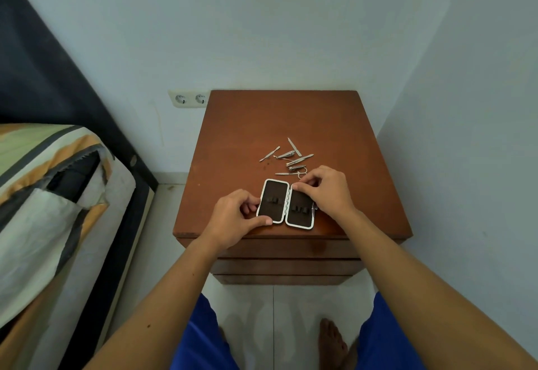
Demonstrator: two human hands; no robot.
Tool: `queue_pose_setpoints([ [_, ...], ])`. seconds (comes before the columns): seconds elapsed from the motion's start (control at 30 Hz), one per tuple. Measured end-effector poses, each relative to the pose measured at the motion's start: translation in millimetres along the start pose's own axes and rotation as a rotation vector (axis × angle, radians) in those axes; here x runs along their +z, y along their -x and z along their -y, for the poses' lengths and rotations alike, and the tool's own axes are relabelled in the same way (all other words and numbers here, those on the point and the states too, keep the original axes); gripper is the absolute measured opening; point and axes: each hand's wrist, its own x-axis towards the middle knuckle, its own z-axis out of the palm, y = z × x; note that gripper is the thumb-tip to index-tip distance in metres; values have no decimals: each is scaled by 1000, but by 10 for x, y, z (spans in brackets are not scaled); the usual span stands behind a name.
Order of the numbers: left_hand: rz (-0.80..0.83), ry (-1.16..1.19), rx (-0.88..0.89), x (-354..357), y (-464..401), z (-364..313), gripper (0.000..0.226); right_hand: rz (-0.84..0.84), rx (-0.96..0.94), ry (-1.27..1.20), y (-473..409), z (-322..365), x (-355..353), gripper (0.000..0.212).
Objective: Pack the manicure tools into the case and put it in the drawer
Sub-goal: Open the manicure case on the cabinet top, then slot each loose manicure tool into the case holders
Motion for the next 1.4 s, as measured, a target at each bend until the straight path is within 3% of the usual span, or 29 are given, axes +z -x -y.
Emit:
queue_pose_setpoints([
  [0.27,-59,6,56,88,70,87,58,-57,24,-25,-2,2,10,29],
  [0.5,-103,136,20,32,25,12,53,-43,-51,-23,-215,7,-158,11],
  [0.57,-75,146,-26,-18,-68,-34,62,12,-114,35,-321,45,-179,12],
  [0.7,34,-155,51,-87,-233,-150,92,133,-214,181,-460,118,-180,16],
  [0.83,55,-355,125,-58,-298,-164,105,186,-228,240,-484,145,-134,14],
  [1.23,76,-347,174,0,-269,-10,115,205,-289,256,-519,154,-70,13],
  [1.4,85,-331,173,1,-249,10,120,48,-245,75,-430,164,-173,14],
])
